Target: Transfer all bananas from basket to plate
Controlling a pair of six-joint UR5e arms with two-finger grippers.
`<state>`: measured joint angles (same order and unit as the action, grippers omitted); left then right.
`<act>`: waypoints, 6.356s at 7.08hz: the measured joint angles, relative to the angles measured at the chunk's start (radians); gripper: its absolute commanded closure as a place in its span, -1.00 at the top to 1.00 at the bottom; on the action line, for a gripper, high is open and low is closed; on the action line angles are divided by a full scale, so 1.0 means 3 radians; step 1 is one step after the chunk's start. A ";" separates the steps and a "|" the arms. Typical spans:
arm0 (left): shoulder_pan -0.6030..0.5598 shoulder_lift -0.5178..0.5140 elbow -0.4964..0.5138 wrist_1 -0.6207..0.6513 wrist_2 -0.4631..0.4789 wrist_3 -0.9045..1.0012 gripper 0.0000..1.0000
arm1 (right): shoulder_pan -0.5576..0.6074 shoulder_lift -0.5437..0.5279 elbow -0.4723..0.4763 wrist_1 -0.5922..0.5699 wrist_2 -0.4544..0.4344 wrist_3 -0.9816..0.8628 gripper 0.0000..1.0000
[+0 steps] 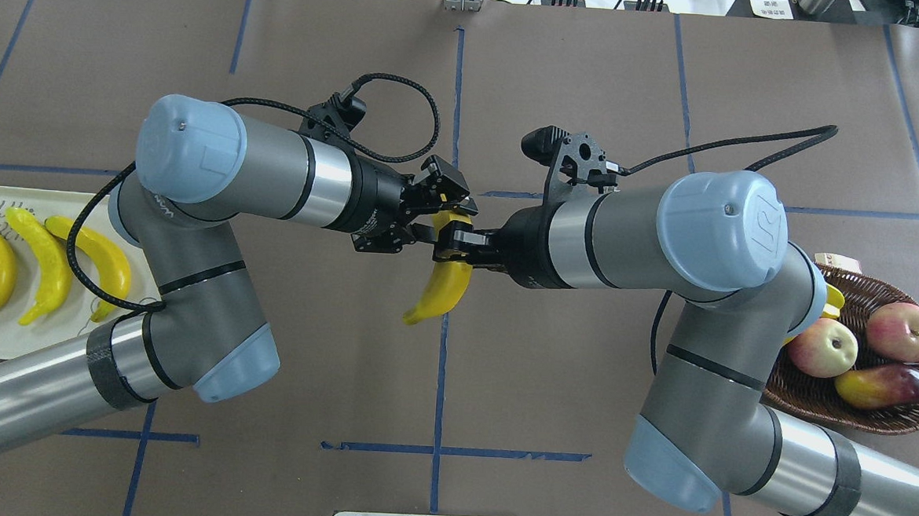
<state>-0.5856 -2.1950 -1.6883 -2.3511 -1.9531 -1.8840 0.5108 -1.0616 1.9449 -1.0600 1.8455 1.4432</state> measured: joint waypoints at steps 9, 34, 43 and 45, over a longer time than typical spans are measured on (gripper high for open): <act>-0.0343 0.0700 -0.0029 0.0134 -0.0127 0.0543 -1.00 | 0.0062 -0.0032 0.0117 -0.0001 0.0004 0.0008 1.00; -0.3277 0.2069 0.0262 0.2588 -0.1411 0.6240 1.00 | 0.3387 -0.1522 -0.1144 -0.1419 0.1996 -0.5003 1.00; -0.3335 0.2183 0.0303 0.2657 -0.1481 0.6309 1.00 | 0.3744 -0.1767 -0.1346 -0.1474 0.2024 -0.4928 1.00; -0.3335 0.2180 0.0301 0.2654 -0.1483 0.6306 1.00 | 0.3776 -0.1752 -0.1272 -0.1658 0.2035 -0.4914 1.00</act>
<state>-1.5861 -1.5411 -1.5979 -1.5549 -2.3979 0.0079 1.6435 -1.5871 1.5632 -1.5574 2.4560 -0.0309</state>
